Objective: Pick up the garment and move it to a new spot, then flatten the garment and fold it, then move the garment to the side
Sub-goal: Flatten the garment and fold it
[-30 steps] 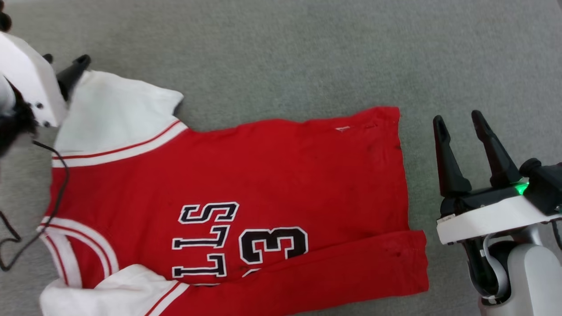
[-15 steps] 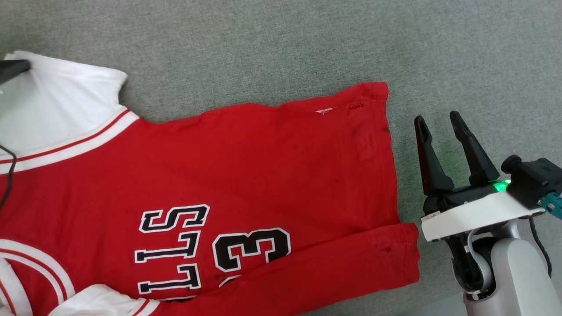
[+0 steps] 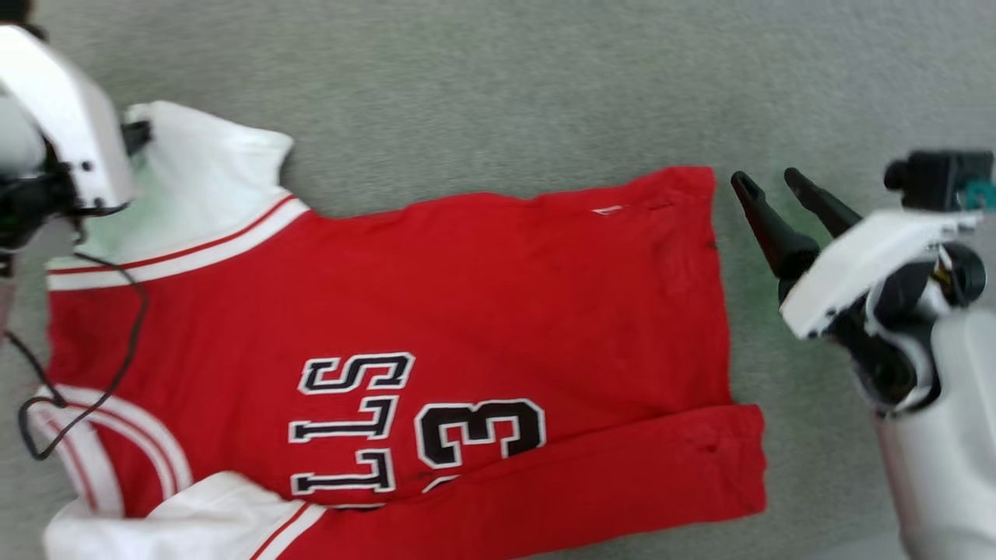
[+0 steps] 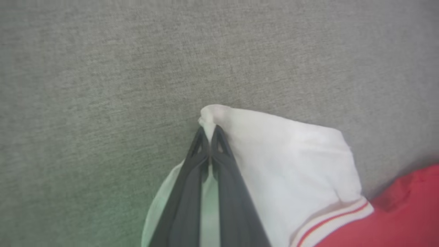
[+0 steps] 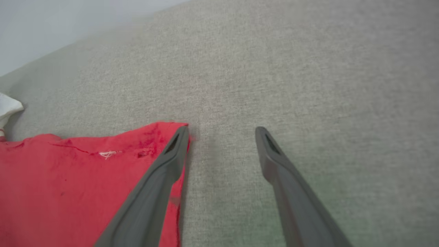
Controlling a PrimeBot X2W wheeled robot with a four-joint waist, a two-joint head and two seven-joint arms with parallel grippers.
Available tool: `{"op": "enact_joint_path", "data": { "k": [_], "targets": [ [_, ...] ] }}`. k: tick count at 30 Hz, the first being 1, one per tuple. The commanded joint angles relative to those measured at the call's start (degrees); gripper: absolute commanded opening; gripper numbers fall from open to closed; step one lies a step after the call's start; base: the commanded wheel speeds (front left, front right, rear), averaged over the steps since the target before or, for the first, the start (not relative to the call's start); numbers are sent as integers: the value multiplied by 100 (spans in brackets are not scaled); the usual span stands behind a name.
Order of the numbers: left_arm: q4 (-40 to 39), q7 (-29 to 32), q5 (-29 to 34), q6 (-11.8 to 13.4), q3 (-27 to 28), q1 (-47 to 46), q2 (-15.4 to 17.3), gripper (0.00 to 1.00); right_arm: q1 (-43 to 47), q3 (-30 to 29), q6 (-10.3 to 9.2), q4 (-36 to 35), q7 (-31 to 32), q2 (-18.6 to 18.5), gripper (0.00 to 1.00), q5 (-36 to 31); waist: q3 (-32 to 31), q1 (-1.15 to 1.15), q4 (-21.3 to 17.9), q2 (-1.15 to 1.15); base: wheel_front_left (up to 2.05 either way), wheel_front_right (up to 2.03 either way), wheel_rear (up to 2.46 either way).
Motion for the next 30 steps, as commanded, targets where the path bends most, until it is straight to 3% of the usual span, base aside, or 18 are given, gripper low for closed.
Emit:
{"op": "enact_joint_path", "data": {
  "k": [1, 6, 8, 13, 14, 15, 16, 20, 30],
  "targets": [
    [1, -57, 17, -37, -23, -52, -51, 0, -142, 21, -3, 81, 128, -56, 100, 53, -153, 0, 226, 0, 0, 0, 0],
    [-153, -339, 202, -275, -183, -386, -347, 0, -916, 26, -2, 894, 1617, -267, 100, 121, -175, 0, 714, 0, 0, 0, 0],
    [-185, -363, 219, -301, -195, -433, -363, 0, -998, 16, -2, 1026, 1808, -254, 100, 108, -157, 0, 775, 0, 0, 0, 0],
    [-255, -566, 284, -396, -246, -431, -460, 0, -1051, 81, -2, 1780, 2957, -151, 100, -62, -114, 0, 1000, 0, 0, 0, 0],
    [-248, -610, 296, -402, -254, -388, -460, 0, -1009, 109, -2, 1897, 3187, -120, 78, -118, -119, 0, 1031, 0, 0, 0, 0],
    [-240, -648, 300, -422, -262, -342, -459, 0, -974, 123, 0, 1945, 3332, -43, 34, -103, -130, 0, 1053, 0, 0, 0, 0],
    [-233, -689, 299, -434, -265, -309, -464, 0, -963, 129, 7, 1950, 3444, 14, 0, -99, -143, 0, 1073, 0, 0, 0, 0],
    [-190, -878, 339, -447, -279, -194, -494, 0, -1004, 30, 6, 1646, 3462, -119, 0, -247, -250, 0, 1132, 0, 0, 0, 0],
    [-85, -1536, 302, -457, -152, 266, -513, 0, -947, -477, 4, 635, 2833, -425, 0, -422, -1017, 0, 1203, 0, 0, 0, 0]
  ]
}}
